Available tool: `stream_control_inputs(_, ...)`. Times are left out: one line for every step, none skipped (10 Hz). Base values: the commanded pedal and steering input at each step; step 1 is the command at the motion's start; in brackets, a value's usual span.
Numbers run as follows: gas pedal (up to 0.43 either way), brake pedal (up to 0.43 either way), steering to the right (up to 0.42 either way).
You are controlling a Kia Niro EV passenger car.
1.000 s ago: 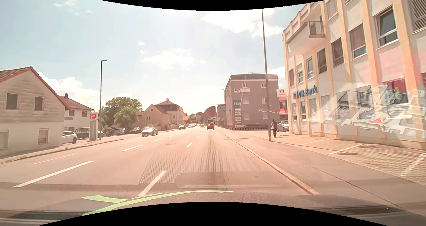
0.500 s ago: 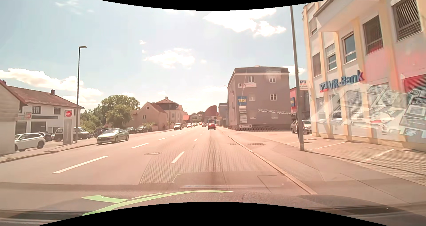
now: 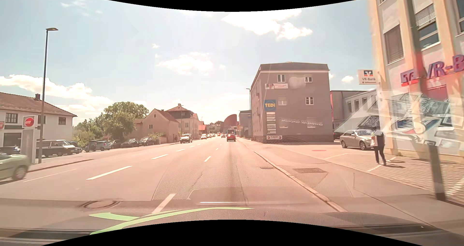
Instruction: Follow the waypoints while adhering to traffic rules and regulations
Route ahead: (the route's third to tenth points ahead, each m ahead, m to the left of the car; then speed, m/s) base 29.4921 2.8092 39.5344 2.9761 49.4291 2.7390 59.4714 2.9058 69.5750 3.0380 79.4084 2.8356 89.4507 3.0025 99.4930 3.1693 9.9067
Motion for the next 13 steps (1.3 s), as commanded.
stream_control_inputs(0.118,0.000,-0.005)
stream_control_inputs(0.118,0.000,-0.005)
stream_control_inputs(0.118,0.000,-0.004)
stream_control_inputs(0.118,0.000,-0.004)
stream_control_inputs(0.118,0.000,-0.003)
stream_control_inputs(0.118,0.000,-0.002)
stream_control_inputs(0.118,0.000,-0.003)
stream_control_inputs(0.118,0.000,-0.002)
stream_control_inputs(0.118,0.000,-0.002)
stream_control_inputs(0.130,0.000,-0.002)
stream_control_inputs(0.130,0.000,0.000)
stream_control_inputs(0.130,0.000,0.000)
stream_control_inputs(0.130,0.000,0.000)
